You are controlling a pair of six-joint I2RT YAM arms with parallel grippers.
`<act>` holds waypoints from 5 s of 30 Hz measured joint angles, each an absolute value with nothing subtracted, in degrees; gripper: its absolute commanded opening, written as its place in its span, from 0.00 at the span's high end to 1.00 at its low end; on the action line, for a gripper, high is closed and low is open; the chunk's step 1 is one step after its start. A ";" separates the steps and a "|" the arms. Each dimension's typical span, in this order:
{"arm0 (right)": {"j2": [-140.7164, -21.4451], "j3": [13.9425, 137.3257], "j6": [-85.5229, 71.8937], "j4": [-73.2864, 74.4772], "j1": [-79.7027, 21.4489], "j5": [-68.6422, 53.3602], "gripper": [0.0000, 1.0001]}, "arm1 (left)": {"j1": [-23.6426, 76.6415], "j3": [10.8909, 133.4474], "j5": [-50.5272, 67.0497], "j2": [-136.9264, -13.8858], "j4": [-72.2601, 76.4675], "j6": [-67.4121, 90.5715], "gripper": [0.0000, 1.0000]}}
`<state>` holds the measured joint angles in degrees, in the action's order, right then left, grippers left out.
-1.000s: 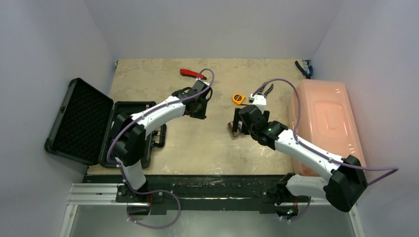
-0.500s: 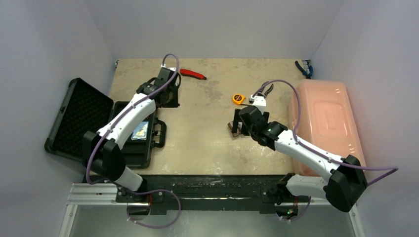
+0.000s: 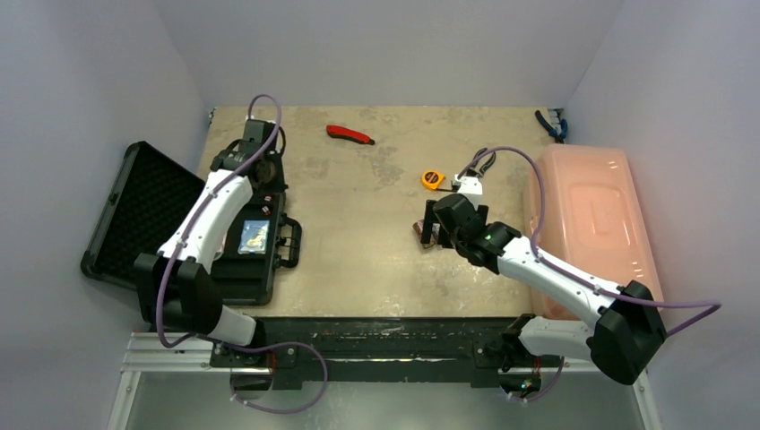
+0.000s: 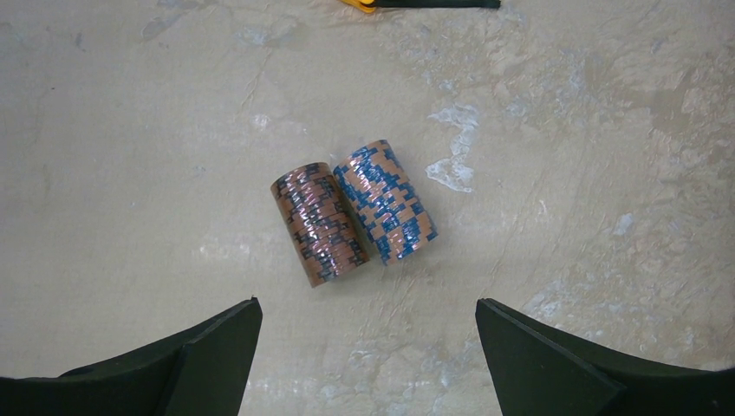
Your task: Pack up texas hold em set
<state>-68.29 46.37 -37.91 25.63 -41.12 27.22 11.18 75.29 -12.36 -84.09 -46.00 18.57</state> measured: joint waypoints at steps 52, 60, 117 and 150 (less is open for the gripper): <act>-68.29 45.36 -37.89 25.23 -41.12 27.22 0.01 | 3.33 75.53 -12.40 -100.84 -47.53 20.51 0.71; -68.29 45.36 -37.85 25.23 -41.12 27.22 0.01 | 3.33 75.53 -12.38 -100.84 -47.42 20.60 0.61; -85.43 58.02 -24.91 21.47 -41.10 15.22 0.17 | 3.27 57.25 -1.50 -62.54 -47.20 12.86 0.20; -96.88 58.98 -19.53 22.79 -40.32 18.57 0.36 | 3.27 57.25 2.83 -59.33 -45.93 12.38 0.21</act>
<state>-96.88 58.98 -19.53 22.79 -40.32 18.57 3.27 57.25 2.83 -59.33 -45.93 12.38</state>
